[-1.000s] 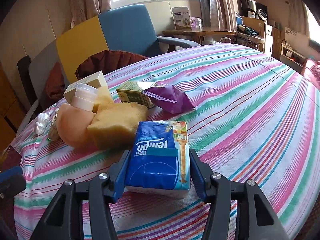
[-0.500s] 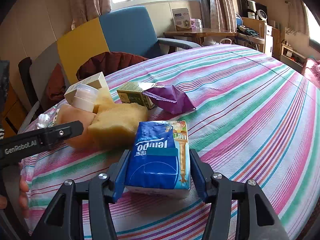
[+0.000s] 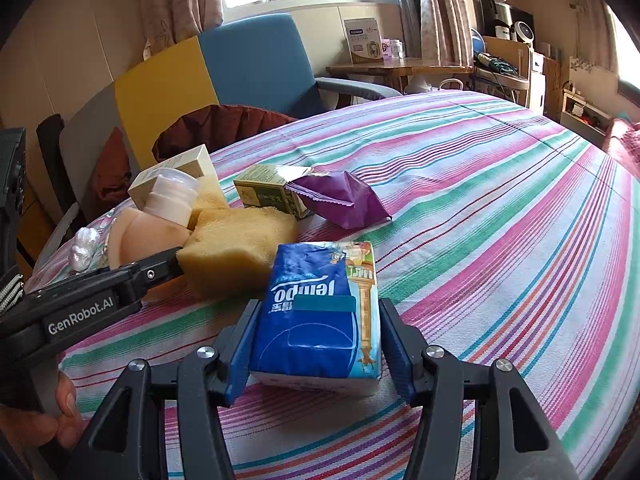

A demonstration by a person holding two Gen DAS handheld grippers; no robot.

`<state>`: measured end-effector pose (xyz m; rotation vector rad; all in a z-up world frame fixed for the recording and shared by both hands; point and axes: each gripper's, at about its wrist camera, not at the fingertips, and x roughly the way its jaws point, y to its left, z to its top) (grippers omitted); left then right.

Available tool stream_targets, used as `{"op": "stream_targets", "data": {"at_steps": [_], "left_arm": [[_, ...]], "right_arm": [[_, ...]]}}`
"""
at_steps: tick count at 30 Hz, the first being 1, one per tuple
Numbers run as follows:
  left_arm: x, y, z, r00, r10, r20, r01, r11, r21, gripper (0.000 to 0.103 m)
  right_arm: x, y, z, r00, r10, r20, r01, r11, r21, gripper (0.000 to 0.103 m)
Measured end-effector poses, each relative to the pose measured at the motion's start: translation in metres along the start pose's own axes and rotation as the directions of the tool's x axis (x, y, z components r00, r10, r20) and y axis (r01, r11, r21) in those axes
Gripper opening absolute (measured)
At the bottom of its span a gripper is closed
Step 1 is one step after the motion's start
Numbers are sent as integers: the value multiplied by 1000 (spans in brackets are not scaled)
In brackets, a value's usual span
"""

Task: Organize objects
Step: 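Grasp the blue tissue pack with the right gripper while the left gripper grasps the orange bottle, then carry the orange bottle and tissue pack over the gold tray with both grippers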

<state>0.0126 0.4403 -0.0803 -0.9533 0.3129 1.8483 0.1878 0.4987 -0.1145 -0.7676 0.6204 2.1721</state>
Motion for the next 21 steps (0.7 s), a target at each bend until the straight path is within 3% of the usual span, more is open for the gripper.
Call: {"op": "stream_targets", "data": {"at_steps": [14,21], "left_arm": [[-47,32,-55,998,28,49,-23,993,-117,35],[-67,39,-73,996,52,68,-44,992,-117,35]], "right_arm": [[1,2,-1,1000,-20,0,20,1000,-15,57],[-2,7,-2,998,-58,18,59,998,-39,54]]}}
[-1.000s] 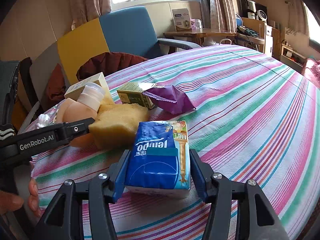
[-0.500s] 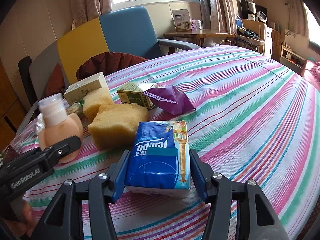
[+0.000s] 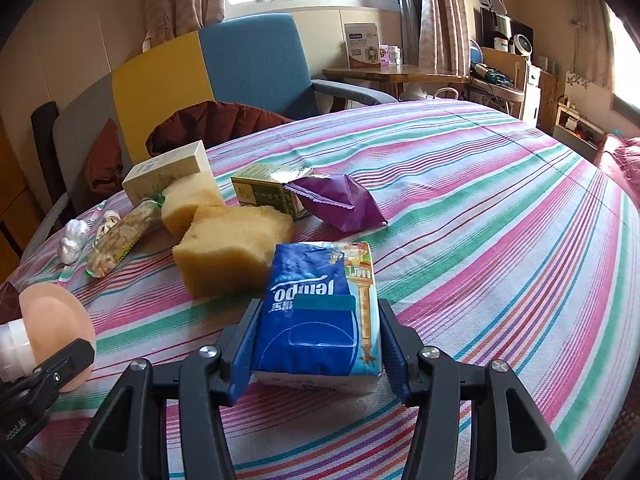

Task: Organize objects
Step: 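Carry the orange bottle and tissue pack over the gold tray with both grippers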

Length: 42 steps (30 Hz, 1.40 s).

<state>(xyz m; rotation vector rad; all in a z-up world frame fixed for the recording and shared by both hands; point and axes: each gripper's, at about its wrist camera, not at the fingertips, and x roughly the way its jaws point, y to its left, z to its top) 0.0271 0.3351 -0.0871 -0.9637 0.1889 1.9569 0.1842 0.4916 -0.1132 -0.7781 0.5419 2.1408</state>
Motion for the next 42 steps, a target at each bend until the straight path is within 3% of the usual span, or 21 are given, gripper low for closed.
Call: {"op": "stream_targets", "data": {"at_steps": [7,12,17,21,29,33,35,37,40,42], "left_arm": [[-24,11,-19,1000,-4,16,5,999,-48,35],[-45,9,-37,1000,-2,19,2,1000,2,35],[-71,21,-46,999,-4,36,4,1000,-17,35],[-96,39,-47,997,-3,74,8,997,-78,35],[-140,86,-47,986,56,154,-18,971,-237,35],[-155,115,-53,982,97,161,-42,948,-316,35],[-163,129,-58,981,82,178,-14,935,-355,34],[-172,139,-58,976,139,171,-65,924,-377,34],[-187,161,-61,972,128,199,-31,902,-430,34],[-194,175,-63,966,173,190,-72,892,-446,35]], "right_arm": [[-13,8,-4,999,-13,36,14,999,-41,53],[-22,17,-14,999,0,35,2,998,-70,53],[-26,20,-24,999,47,-12,-48,998,-42,53],[-40,41,-33,993,115,-24,-117,989,-90,53],[-78,105,-38,965,262,1,-253,932,-260,53],[-90,129,-43,951,310,-9,-296,899,-323,53],[-96,139,-45,944,329,-14,-313,884,-346,53],[-103,148,-46,937,348,-15,-328,869,-369,53],[-116,163,-45,924,381,-10,-352,842,-409,53],[-124,175,-44,914,406,-9,-369,823,-432,53]]}}
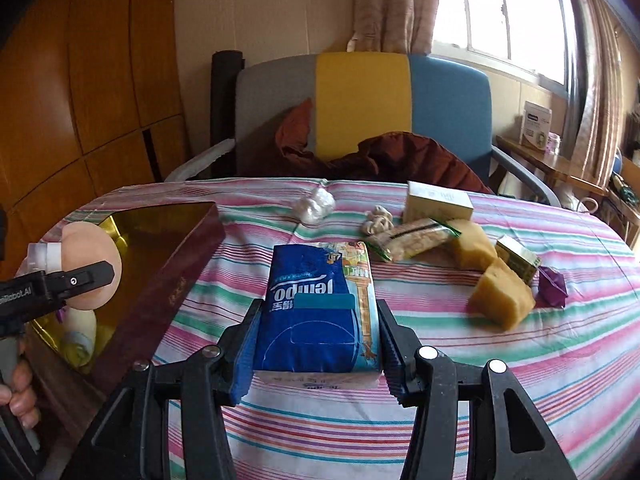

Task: Organize objects
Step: 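Carry the orange bottle and tissue pack over the gold tray with both grippers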

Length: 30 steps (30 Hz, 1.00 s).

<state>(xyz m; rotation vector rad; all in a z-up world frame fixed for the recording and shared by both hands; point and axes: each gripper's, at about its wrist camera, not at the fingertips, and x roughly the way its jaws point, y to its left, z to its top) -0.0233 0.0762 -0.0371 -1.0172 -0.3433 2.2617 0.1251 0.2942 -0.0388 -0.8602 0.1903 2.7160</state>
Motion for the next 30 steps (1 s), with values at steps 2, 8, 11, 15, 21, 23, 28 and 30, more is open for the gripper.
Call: {"op": "stream_targets", "data": {"at_steps": [2,8,11,15,21,23,28,30], "left_arm": [[-2,17,5,1000,28,2,-28,999,-25,35],[3,72,15,993,100,-64,-108,986,-128,36],[0,92,18,990,127,-69,-137,977,-161,37],[-5,111,22,985,157,-71,-169,958,-233,51],[-19,129,29,990,143,-18,-140,928,-345,56],[-30,129,33,991,130,37,-108,925,-364,56],[-61,121,42,966,214,148,-148,919,-365,57],[-73,120,44,951,260,170,-177,904,-389,57]], "right_arm": [[-1,13,7,999,34,4,-34,999,-20,53],[-3,61,16,989,148,-2,-147,983,-108,53],[-3,83,15,980,197,-10,-196,967,-161,53],[-2,109,12,969,243,-37,-245,945,-217,53],[0,138,3,956,283,-78,-294,912,-288,53],[3,145,0,952,291,-98,-307,902,-305,53],[10,157,-2,941,309,-135,-337,889,-311,53],[13,161,0,939,312,-142,-341,886,-314,53]]}}
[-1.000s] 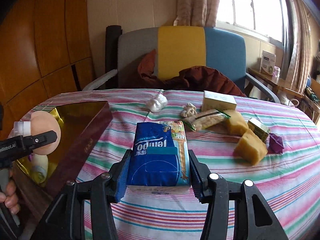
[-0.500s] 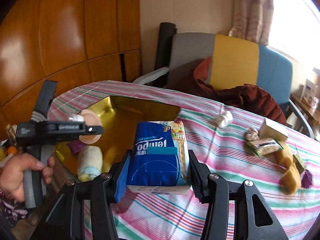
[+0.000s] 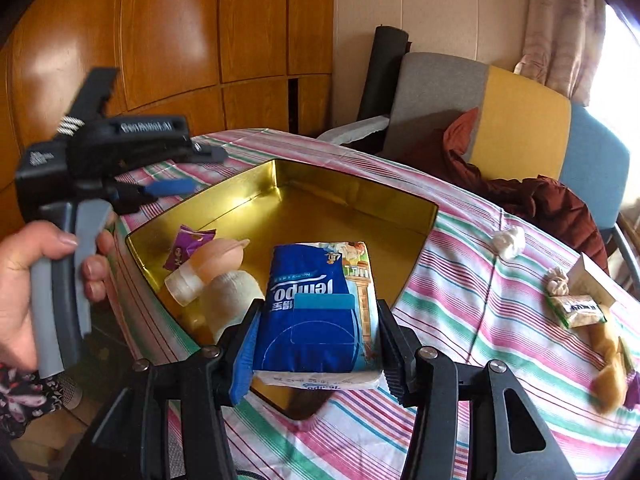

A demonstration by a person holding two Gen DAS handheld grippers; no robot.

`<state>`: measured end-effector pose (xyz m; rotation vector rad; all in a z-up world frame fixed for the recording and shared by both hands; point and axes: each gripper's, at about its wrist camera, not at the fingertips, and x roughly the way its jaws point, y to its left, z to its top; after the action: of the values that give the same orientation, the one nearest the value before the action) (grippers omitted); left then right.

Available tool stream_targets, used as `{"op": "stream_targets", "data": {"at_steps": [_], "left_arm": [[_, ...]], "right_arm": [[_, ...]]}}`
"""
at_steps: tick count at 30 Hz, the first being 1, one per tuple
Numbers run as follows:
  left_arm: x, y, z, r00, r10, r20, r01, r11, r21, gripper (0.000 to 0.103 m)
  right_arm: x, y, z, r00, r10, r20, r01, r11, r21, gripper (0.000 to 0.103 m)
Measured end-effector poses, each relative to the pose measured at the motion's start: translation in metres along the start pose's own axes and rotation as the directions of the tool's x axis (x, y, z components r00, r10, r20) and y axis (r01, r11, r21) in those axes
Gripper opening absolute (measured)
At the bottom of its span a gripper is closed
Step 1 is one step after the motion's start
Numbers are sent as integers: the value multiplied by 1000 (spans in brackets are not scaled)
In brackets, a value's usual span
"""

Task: Organize objects
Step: 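Carry the orange bottle and tissue pack over the gold tray with both grippers, then release the tissue pack and orange bottle into the gold tray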

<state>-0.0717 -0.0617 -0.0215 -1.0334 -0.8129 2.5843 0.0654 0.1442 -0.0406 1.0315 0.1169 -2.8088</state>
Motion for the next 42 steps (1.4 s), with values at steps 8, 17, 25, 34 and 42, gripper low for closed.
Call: {"op": "stream_targets", "data": {"at_steps": [8,17,25,34,42], "left_arm": [[-16,2,11,995,95,41,-95,995,3,57],[-11,-12,1,997,79,0,-79,996,52,57],[-5,-29,-12,997,66,-28,-63,992,110,57],[4,-53,-31,995,19,-95,-1,981,192,57],[5,-90,-58,986,-63,-154,109,944,313,57]], "right_arm": [[27,7,11,998,-14,-54,14,1000,2,53],[31,6,10,998,-26,-49,26,1000,3,55],[16,-17,5,999,-42,-18,44,992,121,70],[8,-36,1,996,-85,-18,87,980,179,78],[0,-69,-11,988,-148,-43,154,954,255,79]]}}
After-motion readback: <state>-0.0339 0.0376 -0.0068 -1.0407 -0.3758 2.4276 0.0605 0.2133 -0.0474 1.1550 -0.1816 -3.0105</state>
